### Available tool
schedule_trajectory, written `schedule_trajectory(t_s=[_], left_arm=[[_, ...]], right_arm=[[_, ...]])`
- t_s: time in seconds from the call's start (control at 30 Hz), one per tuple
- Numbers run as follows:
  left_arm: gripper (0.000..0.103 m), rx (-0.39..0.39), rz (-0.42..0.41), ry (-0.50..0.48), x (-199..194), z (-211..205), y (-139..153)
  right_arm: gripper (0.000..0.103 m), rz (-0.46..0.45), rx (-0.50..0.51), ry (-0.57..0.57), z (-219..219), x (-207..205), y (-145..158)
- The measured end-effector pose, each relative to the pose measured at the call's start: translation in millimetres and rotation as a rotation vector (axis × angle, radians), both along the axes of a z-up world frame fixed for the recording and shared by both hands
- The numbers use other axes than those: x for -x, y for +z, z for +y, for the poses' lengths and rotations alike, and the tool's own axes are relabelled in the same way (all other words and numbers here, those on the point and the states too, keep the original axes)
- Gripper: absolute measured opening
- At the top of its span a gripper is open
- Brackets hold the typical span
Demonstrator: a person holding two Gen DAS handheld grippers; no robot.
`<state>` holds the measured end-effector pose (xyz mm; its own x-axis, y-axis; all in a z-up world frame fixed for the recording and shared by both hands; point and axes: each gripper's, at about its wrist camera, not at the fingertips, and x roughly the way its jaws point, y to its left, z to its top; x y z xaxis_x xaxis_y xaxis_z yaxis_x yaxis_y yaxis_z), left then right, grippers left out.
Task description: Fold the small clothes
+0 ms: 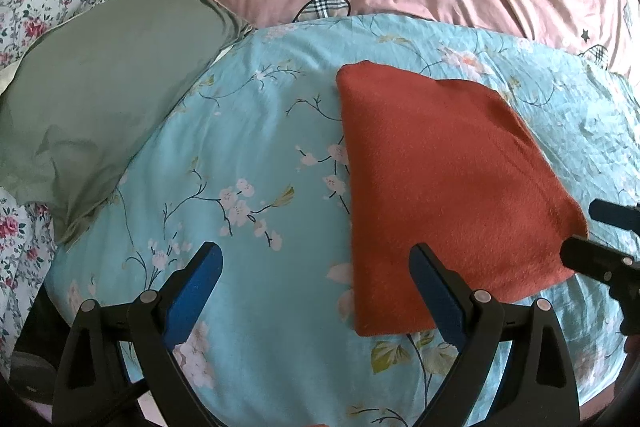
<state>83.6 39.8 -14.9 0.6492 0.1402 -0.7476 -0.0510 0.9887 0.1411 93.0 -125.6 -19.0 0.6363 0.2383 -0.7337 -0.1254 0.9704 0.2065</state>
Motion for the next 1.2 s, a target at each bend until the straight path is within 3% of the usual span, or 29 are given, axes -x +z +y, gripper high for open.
schedule_trajectory(t_s=[1.2], left_arm=[[0.095,0.012,-0.005,-0.017,9,4,2]], right_arm=[[0.099,-0.012,0.024,0.005,1,9,8]])
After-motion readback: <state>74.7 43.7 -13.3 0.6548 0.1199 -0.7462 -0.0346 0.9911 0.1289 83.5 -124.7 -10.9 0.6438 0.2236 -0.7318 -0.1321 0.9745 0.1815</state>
